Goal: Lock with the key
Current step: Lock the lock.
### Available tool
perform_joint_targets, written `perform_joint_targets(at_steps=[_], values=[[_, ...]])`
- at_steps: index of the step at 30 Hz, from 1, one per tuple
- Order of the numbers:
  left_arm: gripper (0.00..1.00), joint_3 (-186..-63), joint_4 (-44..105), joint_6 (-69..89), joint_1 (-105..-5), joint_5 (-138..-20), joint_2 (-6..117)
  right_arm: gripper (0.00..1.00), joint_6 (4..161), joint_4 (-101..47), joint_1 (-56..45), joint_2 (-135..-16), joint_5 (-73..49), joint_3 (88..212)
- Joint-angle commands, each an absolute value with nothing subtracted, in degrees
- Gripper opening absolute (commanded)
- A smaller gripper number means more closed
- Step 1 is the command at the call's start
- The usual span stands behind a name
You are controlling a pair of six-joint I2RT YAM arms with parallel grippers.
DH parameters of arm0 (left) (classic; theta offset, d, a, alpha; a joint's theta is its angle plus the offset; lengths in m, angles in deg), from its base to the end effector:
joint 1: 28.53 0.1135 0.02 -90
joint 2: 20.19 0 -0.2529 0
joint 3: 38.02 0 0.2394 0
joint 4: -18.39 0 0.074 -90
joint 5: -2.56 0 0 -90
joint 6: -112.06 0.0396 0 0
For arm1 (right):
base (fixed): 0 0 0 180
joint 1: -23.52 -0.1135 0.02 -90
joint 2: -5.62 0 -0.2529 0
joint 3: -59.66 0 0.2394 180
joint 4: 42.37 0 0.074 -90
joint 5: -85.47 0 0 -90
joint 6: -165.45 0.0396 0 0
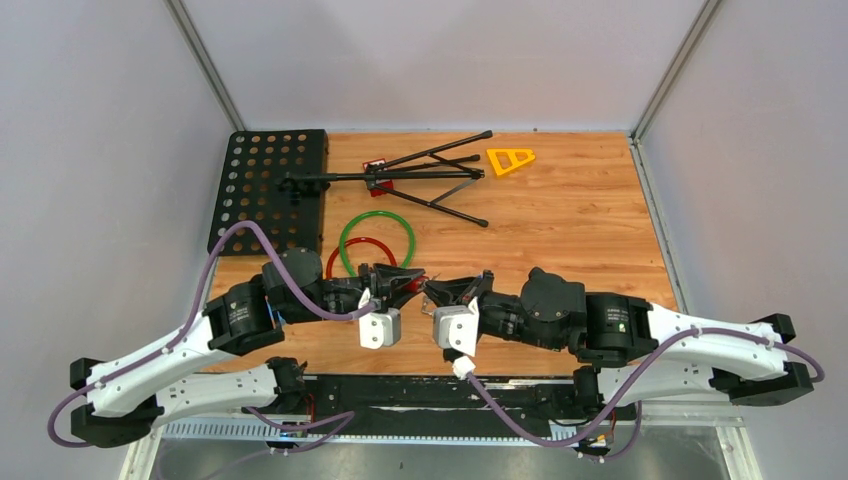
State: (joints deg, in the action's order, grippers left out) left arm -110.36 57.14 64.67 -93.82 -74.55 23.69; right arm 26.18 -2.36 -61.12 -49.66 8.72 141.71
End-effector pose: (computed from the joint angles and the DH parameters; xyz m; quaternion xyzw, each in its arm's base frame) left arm 0.0584 -0.1481 0.3828 0.6591 0.3908 -0.2097 0.6074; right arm 0.0276 0.1975 0.4034 -0.6885 0.3707 0.1012 0.6151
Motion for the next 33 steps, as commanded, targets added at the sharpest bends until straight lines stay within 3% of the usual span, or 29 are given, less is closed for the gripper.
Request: perform_joint_targets(at_steps=[1, 17, 24, 26, 27, 28, 33], values=[[0.0, -109.8, 64.0, 65.2, -93.2, -80.0, 21.0, 0.0, 33.4, -3.9, -58.7, -43.9, 18.6, 142.9], [0.0, -105.3, 66.5, 71.5, -93.1, -87.3, 20.3, 0.0, 34.4, 0.2, -53.8, -39.9, 18.8, 143.6], [0.0, -104.4, 64.2, 70.5, -93.0, -87.2, 19.8, 0.02, 43.9, 14.6, -53.8, -50.1, 11.4, 150.1], [0.0, -104.1, 64.3, 69.4, -93.0, -87.3, 19.8, 0.26, 48.0, 19.6, -53.8, -55.0, 7.2, 153.1], [0.0, -104.1, 64.2, 68.2, -93.0, -87.3, 19.9, 0.47, 49.6, 21.3, -53.7, -56.5, 4.8, 153.9], [0.0, -104.0, 64.1, 67.0, -93.0, -88.1, 19.8, 0.56, 52.0, 21.8, -53.8, -57.6, 3.2, 154.3], [0.0, -102.0, 62.5, 59.7, -92.7, -90.1, 16.0, 0.68, 69.6, 8.2, -53.2, -52.6, 3.6, 143.5]])
